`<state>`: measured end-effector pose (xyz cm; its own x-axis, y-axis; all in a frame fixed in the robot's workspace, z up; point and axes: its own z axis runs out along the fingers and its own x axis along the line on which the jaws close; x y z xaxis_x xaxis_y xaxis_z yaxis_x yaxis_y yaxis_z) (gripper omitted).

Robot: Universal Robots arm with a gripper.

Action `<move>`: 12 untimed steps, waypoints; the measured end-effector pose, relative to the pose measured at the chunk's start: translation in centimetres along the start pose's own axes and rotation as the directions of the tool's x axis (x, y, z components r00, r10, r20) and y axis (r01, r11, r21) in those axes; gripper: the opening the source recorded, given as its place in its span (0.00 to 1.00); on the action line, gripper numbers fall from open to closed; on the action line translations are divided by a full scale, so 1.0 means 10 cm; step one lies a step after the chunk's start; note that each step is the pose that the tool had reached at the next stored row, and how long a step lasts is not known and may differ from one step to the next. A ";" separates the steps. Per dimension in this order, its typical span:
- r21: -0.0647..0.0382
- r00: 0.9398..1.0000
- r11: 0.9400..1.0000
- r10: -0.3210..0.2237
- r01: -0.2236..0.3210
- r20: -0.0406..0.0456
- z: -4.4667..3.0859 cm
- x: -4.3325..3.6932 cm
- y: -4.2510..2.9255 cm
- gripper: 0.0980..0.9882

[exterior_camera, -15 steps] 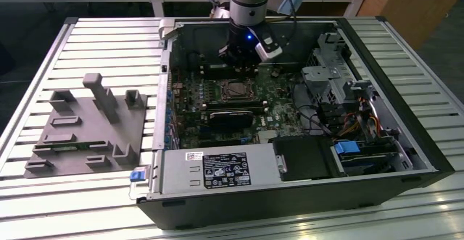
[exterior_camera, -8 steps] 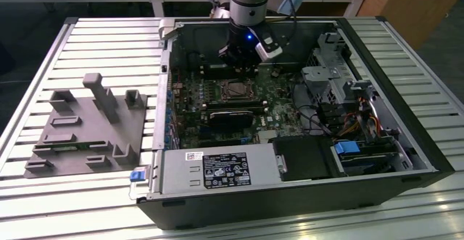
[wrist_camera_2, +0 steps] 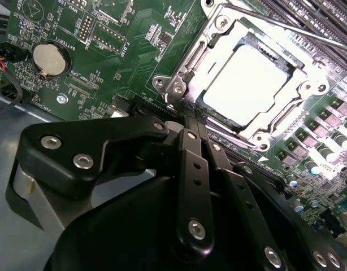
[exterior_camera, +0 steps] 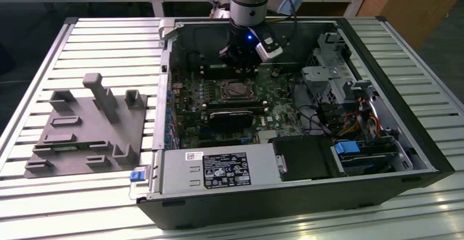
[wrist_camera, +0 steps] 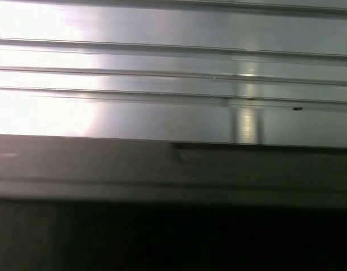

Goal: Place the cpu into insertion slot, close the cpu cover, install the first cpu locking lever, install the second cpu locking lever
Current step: 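Install the first cpu locking lever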

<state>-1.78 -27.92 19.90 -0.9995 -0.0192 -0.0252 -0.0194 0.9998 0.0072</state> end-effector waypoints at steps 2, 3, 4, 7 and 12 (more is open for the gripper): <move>0.002 1.000 1.000 0.000 0.000 0.000 0.004 -0.002 0.002 0.01; 0.004 1.000 1.000 0.000 0.000 0.000 0.005 -0.002 0.001 0.01; 0.004 1.000 1.000 0.000 0.000 0.000 0.007 -0.003 0.001 0.01; 0.005 1.000 1.000 0.000 0.000 0.000 0.020 -0.007 0.004 0.01; 0.006 1.000 1.000 0.000 0.000 0.000 0.032 -0.013 0.017 0.01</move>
<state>-1.64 -27.74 19.59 -0.9995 -0.0194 -0.0248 -0.0194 0.9998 0.0017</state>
